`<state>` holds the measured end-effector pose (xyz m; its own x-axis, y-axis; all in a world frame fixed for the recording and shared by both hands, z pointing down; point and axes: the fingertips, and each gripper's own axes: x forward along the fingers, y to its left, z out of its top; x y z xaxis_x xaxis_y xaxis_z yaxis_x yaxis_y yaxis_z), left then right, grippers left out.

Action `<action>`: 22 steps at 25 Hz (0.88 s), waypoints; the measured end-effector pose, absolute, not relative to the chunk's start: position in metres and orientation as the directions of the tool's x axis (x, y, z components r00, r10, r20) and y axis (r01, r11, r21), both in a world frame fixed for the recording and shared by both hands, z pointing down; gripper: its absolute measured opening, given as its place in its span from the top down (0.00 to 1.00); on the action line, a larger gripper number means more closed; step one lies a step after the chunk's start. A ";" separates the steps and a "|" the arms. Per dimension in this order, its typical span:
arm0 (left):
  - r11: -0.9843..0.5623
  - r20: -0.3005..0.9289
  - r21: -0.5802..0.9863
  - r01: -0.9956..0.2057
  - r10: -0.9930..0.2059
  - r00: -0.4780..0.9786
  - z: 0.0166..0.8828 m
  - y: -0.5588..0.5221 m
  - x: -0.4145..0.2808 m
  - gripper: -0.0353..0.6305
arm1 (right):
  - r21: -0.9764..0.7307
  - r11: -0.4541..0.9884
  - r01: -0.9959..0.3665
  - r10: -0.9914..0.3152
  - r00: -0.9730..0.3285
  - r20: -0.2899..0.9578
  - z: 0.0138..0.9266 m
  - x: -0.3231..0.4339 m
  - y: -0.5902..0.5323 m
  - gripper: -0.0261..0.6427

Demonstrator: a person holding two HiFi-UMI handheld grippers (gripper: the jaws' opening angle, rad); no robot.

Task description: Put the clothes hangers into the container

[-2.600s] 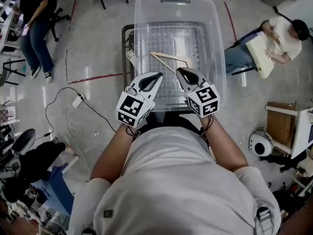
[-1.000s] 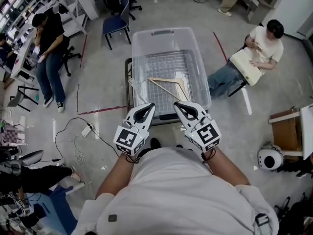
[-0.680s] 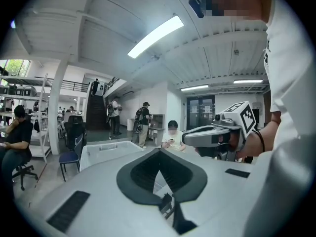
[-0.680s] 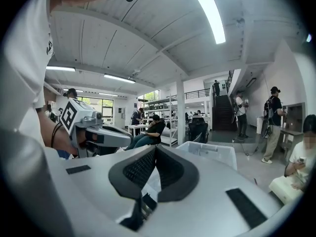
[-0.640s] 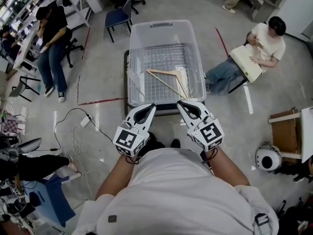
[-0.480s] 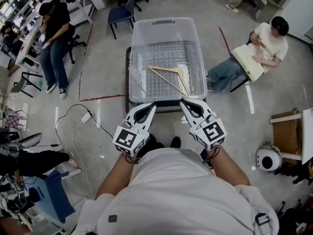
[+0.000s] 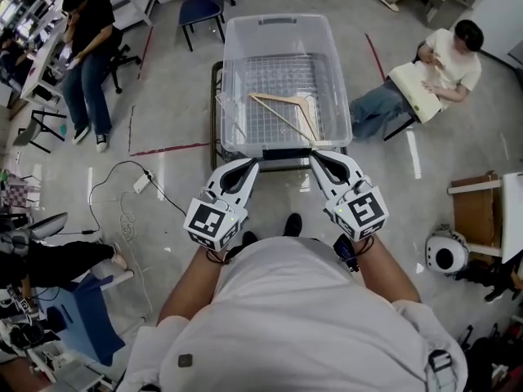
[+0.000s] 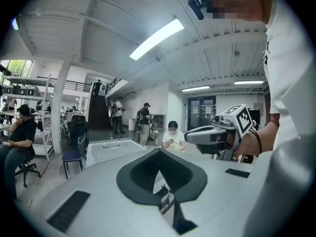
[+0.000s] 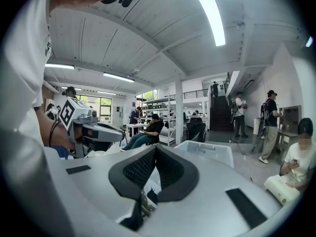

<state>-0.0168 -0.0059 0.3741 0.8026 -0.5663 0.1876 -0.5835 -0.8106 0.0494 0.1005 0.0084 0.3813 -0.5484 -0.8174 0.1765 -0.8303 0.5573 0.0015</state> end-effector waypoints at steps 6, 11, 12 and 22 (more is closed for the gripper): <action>-0.831 0.187 0.038 -0.554 -0.539 0.821 0.377 0.009 -0.054 0.92 | 0.019 0.542 -0.840 -0.828 -0.530 0.181 0.383 0.066 0.026 0.93; -0.846 0.178 0.034 -0.532 -0.519 0.836 0.367 0.023 -0.082 0.92 | 0.022 0.525 -0.851 -0.838 -0.513 0.185 0.376 0.038 0.043 0.93; -0.848 0.177 0.035 -0.528 -0.515 0.839 0.367 0.025 -0.087 0.92 | 0.024 0.522 -0.852 -0.840 -0.510 0.185 0.376 0.033 0.046 0.93; -0.865 0.168 0.030 -0.500 -0.489 0.856 0.367 0.051 -0.148 0.92 | 0.048 0.505 -0.862 -0.854 -0.490 0.175 0.376 -0.024 0.081 0.93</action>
